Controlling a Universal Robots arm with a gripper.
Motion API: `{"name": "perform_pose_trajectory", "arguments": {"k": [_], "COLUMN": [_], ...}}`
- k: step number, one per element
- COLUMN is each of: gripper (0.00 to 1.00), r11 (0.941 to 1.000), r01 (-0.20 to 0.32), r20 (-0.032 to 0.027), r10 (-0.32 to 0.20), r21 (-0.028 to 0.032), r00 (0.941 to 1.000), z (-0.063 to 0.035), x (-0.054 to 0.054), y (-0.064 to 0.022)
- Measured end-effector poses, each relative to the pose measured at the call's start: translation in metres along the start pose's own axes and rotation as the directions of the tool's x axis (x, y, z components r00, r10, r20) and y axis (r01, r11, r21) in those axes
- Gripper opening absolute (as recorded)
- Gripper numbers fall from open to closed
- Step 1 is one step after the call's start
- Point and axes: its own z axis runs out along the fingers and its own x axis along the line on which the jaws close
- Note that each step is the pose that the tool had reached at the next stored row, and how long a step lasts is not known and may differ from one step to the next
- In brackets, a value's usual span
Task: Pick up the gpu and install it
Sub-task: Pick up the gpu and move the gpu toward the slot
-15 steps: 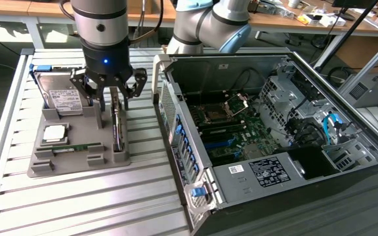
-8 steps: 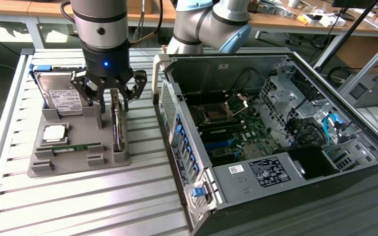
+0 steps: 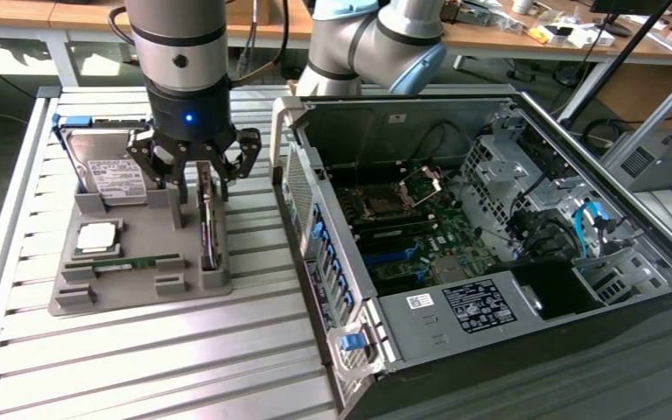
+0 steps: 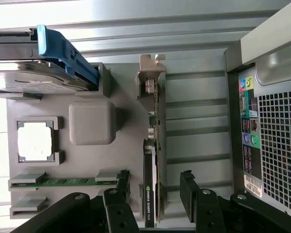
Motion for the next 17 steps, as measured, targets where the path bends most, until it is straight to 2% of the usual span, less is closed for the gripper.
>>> {"name": "perform_pose_trajectory", "arguments": {"k": [17], "gripper": [0.54], "r11": [1.0000], "r01": [0.000], "r20": [0.0000], "r10": [0.000], "r21": [0.0000], "r00": [1.0000], "z": [0.0082], "x": [0.0002], "y": [-0.0003]}}
